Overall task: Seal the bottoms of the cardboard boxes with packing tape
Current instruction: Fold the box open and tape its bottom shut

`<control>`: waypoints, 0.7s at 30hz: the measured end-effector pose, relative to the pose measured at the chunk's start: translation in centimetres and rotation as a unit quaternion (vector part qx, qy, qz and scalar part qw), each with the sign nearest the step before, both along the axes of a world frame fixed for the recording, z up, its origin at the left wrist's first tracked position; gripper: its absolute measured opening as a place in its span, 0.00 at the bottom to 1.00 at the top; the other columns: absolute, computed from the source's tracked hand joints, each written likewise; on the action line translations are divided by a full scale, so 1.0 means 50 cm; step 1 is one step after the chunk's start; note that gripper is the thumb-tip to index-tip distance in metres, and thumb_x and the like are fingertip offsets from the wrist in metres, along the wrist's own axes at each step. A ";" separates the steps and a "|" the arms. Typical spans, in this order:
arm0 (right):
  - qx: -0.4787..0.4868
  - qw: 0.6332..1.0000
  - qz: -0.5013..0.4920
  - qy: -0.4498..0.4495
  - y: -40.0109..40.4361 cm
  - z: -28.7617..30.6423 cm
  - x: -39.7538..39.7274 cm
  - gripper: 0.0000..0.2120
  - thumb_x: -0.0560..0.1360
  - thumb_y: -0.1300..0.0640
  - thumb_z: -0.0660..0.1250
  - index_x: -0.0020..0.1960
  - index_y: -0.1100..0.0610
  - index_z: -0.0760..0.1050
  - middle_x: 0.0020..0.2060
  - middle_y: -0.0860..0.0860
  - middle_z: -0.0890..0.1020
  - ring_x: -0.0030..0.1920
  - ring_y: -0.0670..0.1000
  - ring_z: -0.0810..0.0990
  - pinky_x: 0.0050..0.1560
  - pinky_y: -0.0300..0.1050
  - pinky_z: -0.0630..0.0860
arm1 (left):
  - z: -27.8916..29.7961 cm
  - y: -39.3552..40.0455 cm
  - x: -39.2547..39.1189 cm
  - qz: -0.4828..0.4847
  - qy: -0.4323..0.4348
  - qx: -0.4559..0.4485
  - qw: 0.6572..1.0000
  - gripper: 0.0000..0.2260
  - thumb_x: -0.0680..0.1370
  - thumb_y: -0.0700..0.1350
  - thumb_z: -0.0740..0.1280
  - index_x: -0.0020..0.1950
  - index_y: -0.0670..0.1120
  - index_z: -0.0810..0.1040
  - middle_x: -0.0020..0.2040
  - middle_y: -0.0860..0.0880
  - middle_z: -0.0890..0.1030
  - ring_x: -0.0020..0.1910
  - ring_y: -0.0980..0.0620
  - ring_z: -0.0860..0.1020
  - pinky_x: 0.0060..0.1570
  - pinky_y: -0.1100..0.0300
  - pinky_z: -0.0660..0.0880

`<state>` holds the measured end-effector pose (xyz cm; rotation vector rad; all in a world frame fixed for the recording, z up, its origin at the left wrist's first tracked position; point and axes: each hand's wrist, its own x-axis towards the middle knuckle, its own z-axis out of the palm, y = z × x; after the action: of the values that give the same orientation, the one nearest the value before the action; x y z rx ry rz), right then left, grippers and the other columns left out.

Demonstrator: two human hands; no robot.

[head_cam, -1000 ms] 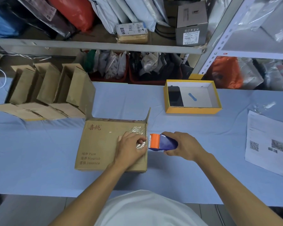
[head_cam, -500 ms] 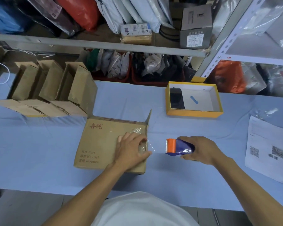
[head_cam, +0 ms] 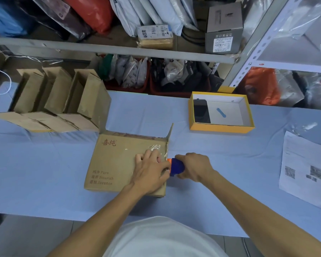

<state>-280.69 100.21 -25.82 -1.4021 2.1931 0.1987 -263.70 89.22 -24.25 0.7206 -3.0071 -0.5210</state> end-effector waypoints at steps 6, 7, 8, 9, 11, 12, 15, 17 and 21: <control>0.051 0.995 0.026 0.077 -0.020 -0.017 0.037 0.17 0.68 0.40 0.70 0.50 0.49 0.75 0.43 0.51 0.80 0.43 0.56 0.81 0.39 0.43 0.69 | 0.001 0.008 -0.004 -0.008 -0.024 -0.023 0.999 0.07 0.75 0.55 0.58 0.47 0.56 0.74 0.46 0.53 0.65 0.51 0.49 0.65 0.46 0.53 0.59; 0.059 0.996 0.017 0.065 -0.016 -0.032 0.060 0.16 0.69 0.41 0.69 0.51 0.50 0.75 0.44 0.51 0.80 0.44 0.56 0.81 0.39 0.43 0.69 | 0.000 0.007 -0.003 -0.009 -0.023 -0.026 0.999 0.08 0.75 0.55 0.58 0.47 0.56 0.74 0.46 0.53 0.65 0.52 0.49 0.65 0.47 0.52 0.59; 0.063 0.997 -0.001 0.043 -0.010 -0.045 0.077 0.17 0.69 0.42 0.69 0.53 0.50 0.75 0.46 0.51 0.81 0.45 0.57 0.82 0.39 0.43 0.69 | -0.001 0.006 -0.003 -0.010 -0.023 -0.030 0.999 0.08 0.75 0.55 0.58 0.47 0.56 0.74 0.46 0.53 0.64 0.52 0.48 0.65 0.47 0.52 0.59; 0.058 0.998 -0.023 0.026 -0.001 -0.051 0.083 0.18 0.69 0.42 0.69 0.55 0.50 0.75 0.47 0.51 0.81 0.46 0.57 0.82 0.39 0.43 0.69 | -0.002 0.005 -0.004 -0.010 -0.021 -0.036 0.999 0.08 0.76 0.55 0.57 0.47 0.56 0.75 0.46 0.53 0.64 0.53 0.48 0.65 0.47 0.52 0.59; 0.031 0.997 -0.064 0.006 0.023 -0.041 0.068 0.21 0.68 0.40 0.70 0.55 0.49 0.75 0.48 0.50 0.81 0.47 0.56 0.81 0.39 0.43 0.68 | -0.001 0.007 -0.006 -0.012 -0.024 -0.043 0.999 0.09 0.76 0.55 0.56 0.46 0.56 0.75 0.47 0.53 0.63 0.53 0.48 0.65 0.46 0.53 0.59; 0.022 0.996 -0.081 -0.004 0.040 -0.032 0.051 0.22 0.67 0.38 0.70 0.56 0.48 0.74 0.48 0.49 0.81 0.47 0.55 0.81 0.39 0.43 0.69 | 0.002 0.008 -0.007 -0.014 -0.030 -0.046 0.998 0.10 0.76 0.55 0.55 0.46 0.55 0.75 0.47 0.53 0.63 0.53 0.48 0.65 0.46 0.53 0.59; -0.011 0.992 -0.122 -0.040 0.092 0.007 0.004 0.26 0.66 0.37 0.72 0.60 0.43 0.72 0.51 0.45 0.81 0.51 0.52 0.80 0.46 0.46 0.77 | 0.008 0.011 -0.009 -0.019 -0.056 -0.060 0.996 0.12 0.77 0.54 0.54 0.46 0.54 0.76 0.47 0.52 0.63 0.52 0.47 0.66 0.46 0.53 0.58; -0.077 0.983 -0.154 -0.069 0.123 0.039 -0.008 0.29 0.65 0.38 0.74 0.63 0.41 0.72 0.52 0.41 0.81 0.52 0.49 0.80 0.49 0.46 0.78 | 0.009 0.014 -0.013 -0.021 -0.066 -0.041 0.997 0.12 0.79 0.53 0.54 0.49 0.56 0.77 0.49 0.52 0.63 0.53 0.47 0.66 0.48 0.52 0.58; -0.241 0.904 -0.252 -0.249 0.160 0.084 -0.003 0.28 0.63 0.47 0.80 0.60 0.35 0.74 0.50 0.36 0.81 0.52 0.43 0.81 0.48 0.47 0.82 | 0.029 -0.017 -0.009 0.040 0.008 0.186 0.982 0.16 0.81 0.48 0.58 0.66 0.62 0.73 0.55 0.58 0.72 0.61 0.56 0.67 0.58 0.56 0.59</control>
<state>-280.86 108.22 -21.60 -0.9022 2.1305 -0.8466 -264.17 88.38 -22.83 0.8399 -2.8800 -1.0950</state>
